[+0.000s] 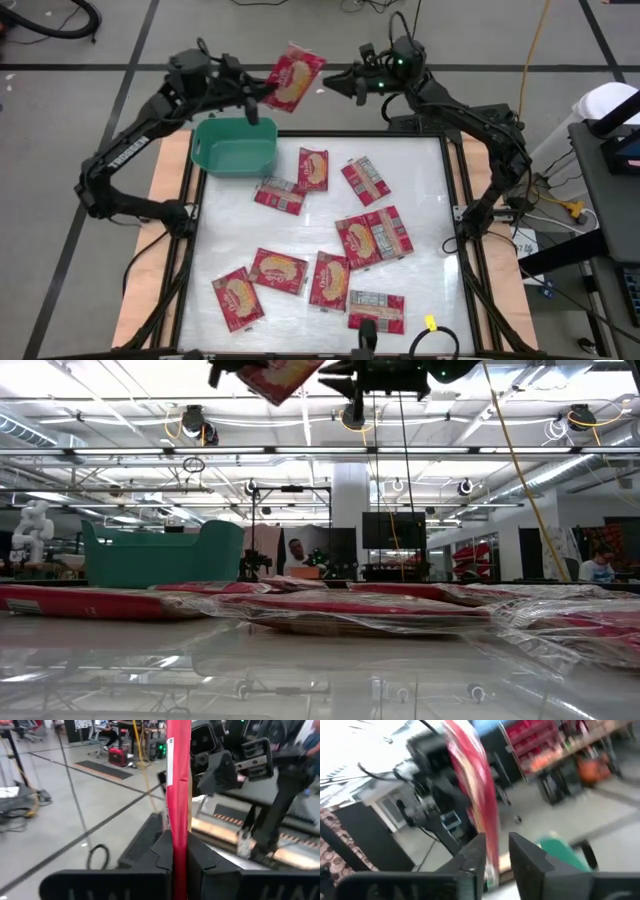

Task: Sort popcorn bags into baskets
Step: Put the red popcorn bag into the green bin

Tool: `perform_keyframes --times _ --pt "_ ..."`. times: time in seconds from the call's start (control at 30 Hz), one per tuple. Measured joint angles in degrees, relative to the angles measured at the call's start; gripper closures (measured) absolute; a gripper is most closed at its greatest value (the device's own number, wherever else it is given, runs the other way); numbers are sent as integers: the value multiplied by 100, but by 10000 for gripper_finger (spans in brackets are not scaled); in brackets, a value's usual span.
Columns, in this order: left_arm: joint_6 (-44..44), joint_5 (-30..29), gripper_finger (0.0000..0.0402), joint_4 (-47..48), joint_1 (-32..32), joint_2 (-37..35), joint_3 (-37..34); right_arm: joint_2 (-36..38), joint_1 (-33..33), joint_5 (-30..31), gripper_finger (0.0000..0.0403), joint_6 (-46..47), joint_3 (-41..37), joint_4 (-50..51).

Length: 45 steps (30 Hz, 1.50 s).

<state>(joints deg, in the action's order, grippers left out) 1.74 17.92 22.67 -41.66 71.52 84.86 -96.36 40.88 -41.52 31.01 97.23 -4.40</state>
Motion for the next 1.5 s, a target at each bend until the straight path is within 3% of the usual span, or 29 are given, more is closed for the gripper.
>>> perform_keyframes --times 0.13,0.3,0.57,0.77,0.93,1.17,1.33,1.5 --pt "-520 35 381 417 -294 -306 0 159 -12 350 285 -256 0 1173" --pt "-1469 -348 380 1236 -452 -625 0 339 -190 863 276 -618 -4 2412" --pt "-1923 -754 377 2989 -458 -749 0 808 -779 2140 277 -1088 -7 3732" --pt "-2814 -1523 381 4306 -465 -479 2 1116 -1197 2623 277 -1307 -5 4462" --pt "-3388 -1812 388 4991 -626 -154 2 1257 -1394 2679 277 -1482 -6 4712" --pt "-3954 -1838 367 5406 -835 485 2 1292 -1440 2678 277 -1428 -6 4786" --pt "-4065 -1839 388 5376 -930 791 2 1292 -1440 2659 277 -1419 -7 4799" --pt "-4258 -1733 382 5364 -1130 1199 -34 1291 -1440 2651 277 -1520 -6 4802"
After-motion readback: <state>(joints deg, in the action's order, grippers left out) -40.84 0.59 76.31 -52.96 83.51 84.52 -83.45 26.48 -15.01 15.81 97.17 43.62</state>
